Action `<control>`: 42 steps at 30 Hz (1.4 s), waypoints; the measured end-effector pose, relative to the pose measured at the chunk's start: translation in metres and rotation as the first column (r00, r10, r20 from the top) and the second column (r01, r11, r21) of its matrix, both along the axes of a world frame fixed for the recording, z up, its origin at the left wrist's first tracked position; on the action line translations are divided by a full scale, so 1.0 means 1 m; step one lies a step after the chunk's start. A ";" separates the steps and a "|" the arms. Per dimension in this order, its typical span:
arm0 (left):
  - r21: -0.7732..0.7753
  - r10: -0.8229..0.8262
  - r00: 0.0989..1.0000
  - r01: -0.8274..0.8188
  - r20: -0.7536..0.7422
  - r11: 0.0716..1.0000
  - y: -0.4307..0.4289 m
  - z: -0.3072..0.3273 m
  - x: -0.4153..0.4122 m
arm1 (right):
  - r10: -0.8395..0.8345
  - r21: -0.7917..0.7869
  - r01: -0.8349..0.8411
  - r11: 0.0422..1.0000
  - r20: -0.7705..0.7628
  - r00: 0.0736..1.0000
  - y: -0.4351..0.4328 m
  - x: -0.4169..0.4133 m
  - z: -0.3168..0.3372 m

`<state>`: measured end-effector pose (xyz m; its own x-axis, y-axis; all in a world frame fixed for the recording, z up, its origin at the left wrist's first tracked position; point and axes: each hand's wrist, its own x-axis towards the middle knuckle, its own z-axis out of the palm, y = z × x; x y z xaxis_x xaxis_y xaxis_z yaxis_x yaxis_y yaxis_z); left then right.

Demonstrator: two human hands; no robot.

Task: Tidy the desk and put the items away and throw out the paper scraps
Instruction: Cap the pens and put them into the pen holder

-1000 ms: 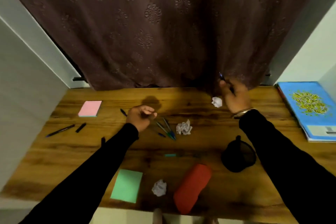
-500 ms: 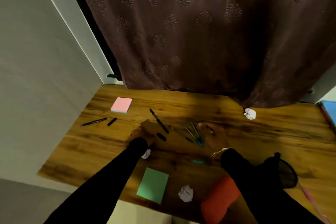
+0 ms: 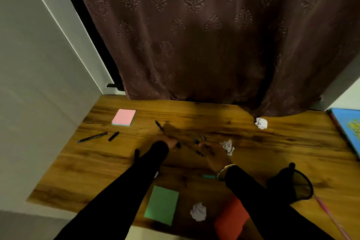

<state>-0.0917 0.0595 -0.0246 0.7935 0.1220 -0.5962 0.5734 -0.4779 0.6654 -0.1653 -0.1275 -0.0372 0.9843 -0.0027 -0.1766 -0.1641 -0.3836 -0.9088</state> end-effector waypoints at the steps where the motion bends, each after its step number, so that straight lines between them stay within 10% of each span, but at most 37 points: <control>1: -0.135 0.087 0.996 -0.087 -0.005 0.987 -0.001 0.004 0.002 | 0.008 -0.001 -0.008 1.000 -0.005 1.000 0.001 0.000 0.000; 4: -0.456 0.268 0.959 -0.280 -0.092 0.845 -0.010 0.019 0.003 | 0.003 -0.011 -0.003 1.000 -0.009 1.000 0.007 -0.001 0.002; 11: -0.626 0.285 0.957 -0.256 -0.055 0.737 -0.014 0.029 -0.003 | 0.019 -0.031 -0.017 0.999 0.057 0.998 0.012 0.001 0.008; 25: -0.257 -0.070 0.871 0.219 0.486 0.941 -0.052 0.035 -0.025 | -0.051 0.225 0.058 0.973 -0.036 0.998 0.004 0.017 0.009; 35: -0.259 -0.264 0.665 0.579 0.698 0.773 -0.160 0.073 -0.052 | -0.154 0.162 0.108 0.981 0.309 0.938 -0.105 -0.027 0.061; 42: -0.234 -0.353 0.615 0.672 0.705 0.702 -0.237 0.046 -0.061 | -0.549 0.448 0.423 0.788 0.201 0.811 -0.190 -0.068 0.044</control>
<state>-0.1524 -0.1778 0.0214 0.8158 -0.5631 0.1317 -0.2430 -0.1271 0.9617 -0.2331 -0.3179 0.0067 0.8688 -0.4934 0.0425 0.0719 0.0409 -0.9966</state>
